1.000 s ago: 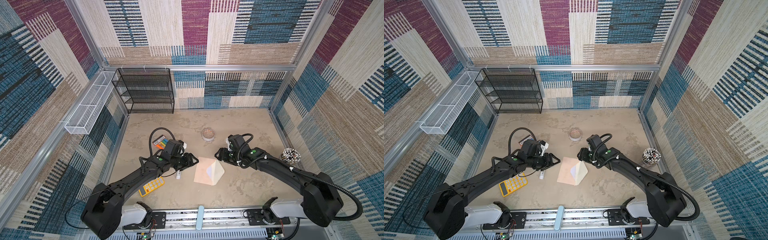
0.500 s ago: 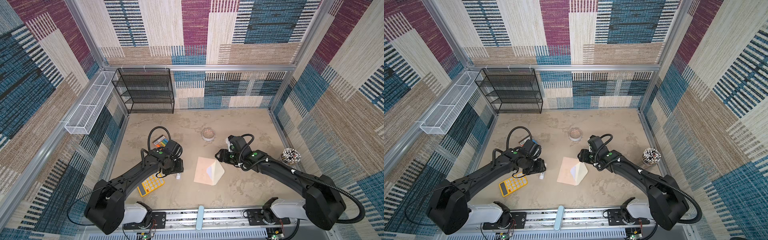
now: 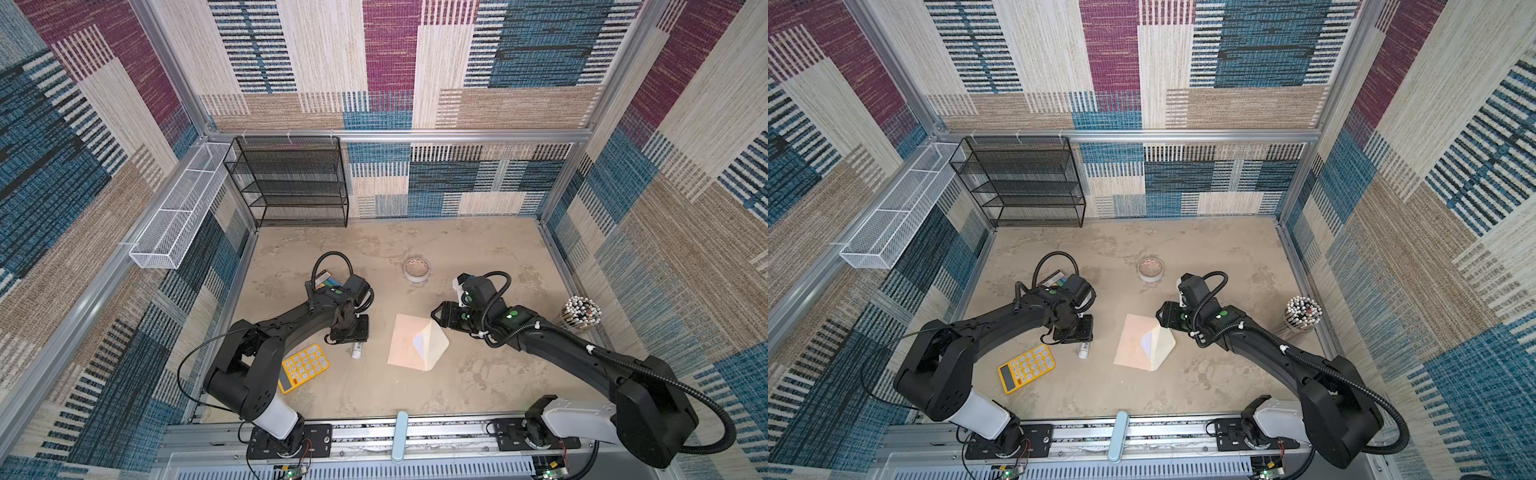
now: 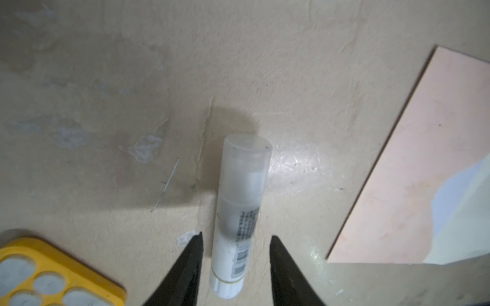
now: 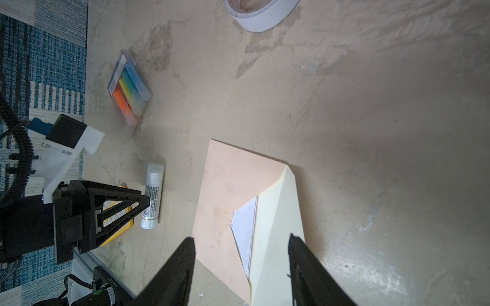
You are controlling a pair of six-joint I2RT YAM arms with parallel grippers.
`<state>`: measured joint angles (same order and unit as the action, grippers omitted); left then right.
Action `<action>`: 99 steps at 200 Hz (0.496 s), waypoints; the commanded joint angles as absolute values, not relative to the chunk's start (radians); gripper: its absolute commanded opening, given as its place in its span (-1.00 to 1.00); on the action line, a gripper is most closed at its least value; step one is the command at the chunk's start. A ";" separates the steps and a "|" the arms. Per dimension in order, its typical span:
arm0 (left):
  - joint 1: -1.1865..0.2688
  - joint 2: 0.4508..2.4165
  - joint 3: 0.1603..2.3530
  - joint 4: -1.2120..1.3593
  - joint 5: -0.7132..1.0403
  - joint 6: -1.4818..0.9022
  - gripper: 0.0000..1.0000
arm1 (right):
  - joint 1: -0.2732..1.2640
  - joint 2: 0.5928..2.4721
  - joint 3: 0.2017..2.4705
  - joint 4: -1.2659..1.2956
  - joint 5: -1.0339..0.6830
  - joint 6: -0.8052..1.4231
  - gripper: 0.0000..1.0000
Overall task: Place the letter into the envelope and seal it
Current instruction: 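Grasp the white glue stick with the left gripper while the right gripper withdraws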
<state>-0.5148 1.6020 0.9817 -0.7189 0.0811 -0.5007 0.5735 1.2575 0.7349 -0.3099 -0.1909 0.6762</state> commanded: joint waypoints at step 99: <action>-0.519 1.713 0.998 -0.731 0.023 -0.449 -0.40 | 0.574 1.247 0.701 -0.246 -0.203 0.681 0.18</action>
